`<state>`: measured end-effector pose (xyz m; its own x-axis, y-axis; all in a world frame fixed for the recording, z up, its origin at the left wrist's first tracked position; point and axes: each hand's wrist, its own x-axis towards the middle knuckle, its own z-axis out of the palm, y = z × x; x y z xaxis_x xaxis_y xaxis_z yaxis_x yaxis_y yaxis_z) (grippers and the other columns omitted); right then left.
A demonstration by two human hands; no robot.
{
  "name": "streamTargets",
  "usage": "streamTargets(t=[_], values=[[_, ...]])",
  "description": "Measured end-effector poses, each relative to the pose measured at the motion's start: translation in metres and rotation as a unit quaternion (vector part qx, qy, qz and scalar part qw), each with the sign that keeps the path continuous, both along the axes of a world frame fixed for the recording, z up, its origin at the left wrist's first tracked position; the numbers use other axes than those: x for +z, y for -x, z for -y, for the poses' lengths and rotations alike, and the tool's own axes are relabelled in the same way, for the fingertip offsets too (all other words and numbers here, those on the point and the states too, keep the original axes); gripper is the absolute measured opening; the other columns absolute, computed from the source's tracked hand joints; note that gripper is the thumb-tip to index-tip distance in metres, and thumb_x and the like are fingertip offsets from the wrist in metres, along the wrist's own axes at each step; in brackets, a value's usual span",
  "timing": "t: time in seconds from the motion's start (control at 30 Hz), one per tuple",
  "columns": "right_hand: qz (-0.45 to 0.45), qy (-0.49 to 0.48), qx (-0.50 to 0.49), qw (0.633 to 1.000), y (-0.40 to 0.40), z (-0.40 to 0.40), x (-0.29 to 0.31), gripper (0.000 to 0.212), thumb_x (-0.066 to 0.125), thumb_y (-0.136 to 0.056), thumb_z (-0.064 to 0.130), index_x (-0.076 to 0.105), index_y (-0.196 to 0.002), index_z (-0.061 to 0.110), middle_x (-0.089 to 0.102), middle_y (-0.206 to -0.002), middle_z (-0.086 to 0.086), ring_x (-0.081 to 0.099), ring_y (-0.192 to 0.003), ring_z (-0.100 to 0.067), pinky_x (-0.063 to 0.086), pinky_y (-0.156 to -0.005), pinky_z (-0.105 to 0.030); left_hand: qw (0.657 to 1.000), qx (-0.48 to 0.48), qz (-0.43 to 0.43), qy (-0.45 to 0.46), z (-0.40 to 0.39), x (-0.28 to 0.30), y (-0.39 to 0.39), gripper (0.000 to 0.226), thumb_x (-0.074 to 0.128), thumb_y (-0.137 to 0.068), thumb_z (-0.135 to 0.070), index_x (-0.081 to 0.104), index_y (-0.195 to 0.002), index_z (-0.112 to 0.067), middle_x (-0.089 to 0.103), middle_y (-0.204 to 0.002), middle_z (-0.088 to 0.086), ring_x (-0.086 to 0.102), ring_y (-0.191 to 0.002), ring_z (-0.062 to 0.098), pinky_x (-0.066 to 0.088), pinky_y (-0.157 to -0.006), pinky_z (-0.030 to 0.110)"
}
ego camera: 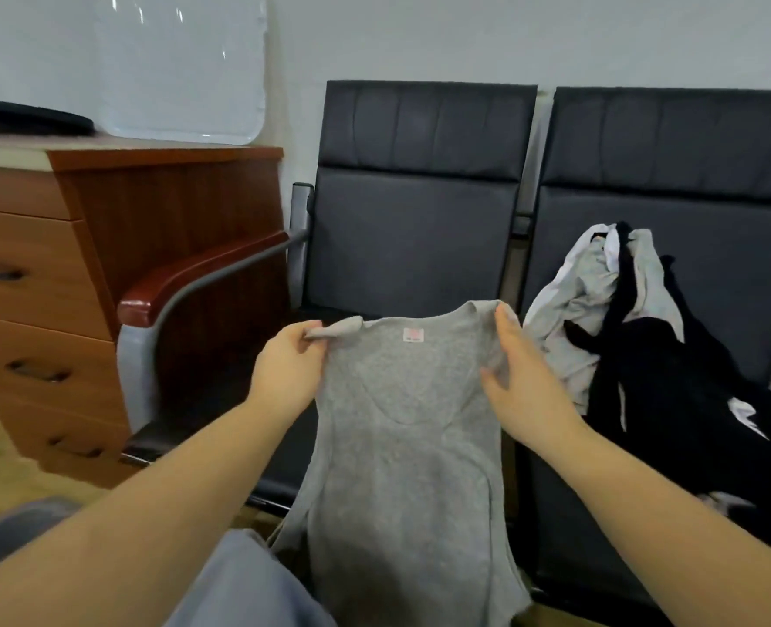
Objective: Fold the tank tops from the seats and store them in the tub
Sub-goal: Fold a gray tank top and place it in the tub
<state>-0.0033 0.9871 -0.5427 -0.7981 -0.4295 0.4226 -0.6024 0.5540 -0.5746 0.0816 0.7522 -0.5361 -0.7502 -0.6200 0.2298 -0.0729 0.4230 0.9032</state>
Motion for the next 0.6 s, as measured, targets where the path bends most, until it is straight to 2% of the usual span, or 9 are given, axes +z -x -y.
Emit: streamTargets(t=[0.03,0.07,0.1,0.13,0.2,0.27,0.37,0.43,0.6], values=[[-0.014,-0.038,-0.013,0.999,0.006,0.005,-0.015,0.076,0.050,-0.097,0.015,0.000,-0.154,0.015,0.003,-0.161,0.006,0.004,-0.147,-0.008,0.004,-0.112,-0.008,0.998,-0.008,0.041,0.043,-0.004,-0.014,0.005,0.029,0.050,-0.099,-0.022,0.056,-0.127,-0.028,0.063,-0.121,-0.003,0.057,-0.115,0.021,0.043,-0.102,0.037],[-0.027,-0.079,-0.036,0.996,0.010,0.010,-0.030,0.077,0.049,-0.098,0.022,-0.004,-0.153,0.012,0.001,-0.161,0.002,0.004,-0.148,-0.013,0.004,-0.117,-0.018,0.993,-0.033,0.090,0.070,-0.007,-0.029,0.010,0.046,0.048,-0.099,-0.023,0.038,-0.144,-0.027,0.056,-0.134,0.000,0.054,-0.121,0.022,0.041,-0.104,0.036],[-0.033,-0.116,-0.062,0.991,0.015,0.015,-0.044,0.077,0.046,-0.099,0.029,-0.007,-0.152,0.010,0.002,-0.162,-0.002,0.005,-0.148,-0.016,0.004,-0.119,-0.027,0.984,-0.068,0.141,0.087,-0.009,-0.045,0.016,0.059,0.047,-0.100,-0.024,0.019,-0.152,-0.029,0.051,-0.139,0.004,0.054,-0.120,0.024,0.042,-0.103,0.037],[-0.029,-0.148,-0.084,0.985,0.017,0.020,-0.057,0.077,0.042,-0.100,0.034,-0.009,-0.152,0.009,0.004,-0.161,-0.005,0.005,-0.148,-0.019,0.003,-0.120,-0.033,0.973,-0.097,0.181,0.100,-0.013,-0.059,0.021,0.067,0.046,-0.100,-0.027,0.006,-0.153,-0.031,0.049,-0.141,0.006,0.056,-0.117,0.025,0.044,-0.100,0.038],[-0.008,-0.192,-0.106,0.976,0.021,0.031,-0.083,0.076,0.035,-0.101,0.042,-0.011,-0.151,0.008,0.006,-0.161,-0.007,0.005,-0.148,-0.022,-0.002,-0.119,-0.038,0.952,-0.131,0.236,0.147,-0.016,-0.089,0.031,0.073,0.043,-0.100,-0.034,-0.008,-0.152,-0.032,0.033,-0.152,0.008,0.052,-0.121,0.028,0.042,-0.099,0.039],[0.010,-0.227,-0.110,0.967,0.027,0.041,-0.107,0.075,0.022,-0.099,0.050,-0.013,-0.151,0.009,0.006,-0.160,-0.007,0.004,-0.148,-0.023,-0.005,-0.119,-0.038,0.930,-0.139,0.264,0.213,-0.019,-0.111,0.042,0.076,0.042,-0.100,-0.031,-0.012,-0.153,-0.024,0.016,-0.159,0.009,0.041,-0.132,0.029,0.034,-0.106,0.038],[0.001,-0.256,-0.113,0.960,0.046,0.050,-0.133,0.090,-0.009,-0.075,0.058,-0.010,-0.152,0.010,0.013,-0.159,-0.007,0.009,-0.147,-0.024,-0.006,-0.118,-0.040,0.914,-0.119,0.267,0.280,-0.021,-0.129,0.060,0.077,0.042,-0.099,-0.035,-0.009,-0.153,-0.015,0.014,-0.159,0.008,0.022,-0.144,0.027,0.018,-0.116,0.034],[-0.003,-0.254,-0.120,0.960,0.065,0.053,-0.139,0.095,-0.011,-0.069,0.057,-0.006,-0.153,0.012,0.017,-0.158,-0.007,0.012,-0.147,-0.024,-0.008,-0.118,-0.041,0.902,-0.107,0.282,0.308,-0.015,-0.134,0.076,0.076,0.037,-0.099,-0.040,-0.008,-0.154,-0.015,0.013,-0.160,0.007,0.016,-0.146,0.025,0.011,-0.118,0.035],[-0.028,-0.299,-0.113,0.947,0.114,0.062,-0.138,0.093,-0.013,-0.072,0.057,-0.001,-0.154,0.015,0.019,-0.159,-0.003,0.013,-0.147,-0.021,-0.010,-0.116,-0.043,0.887,-0.084,0.299,0.343,0.010,-0.138,0.115,0.073,0.033,-0.097,-0.044,-0.004,-0.154,-0.019,0.017,-0.158,0.006,0.018,-0.145,0.022,0.011,-0.118,0.038]])
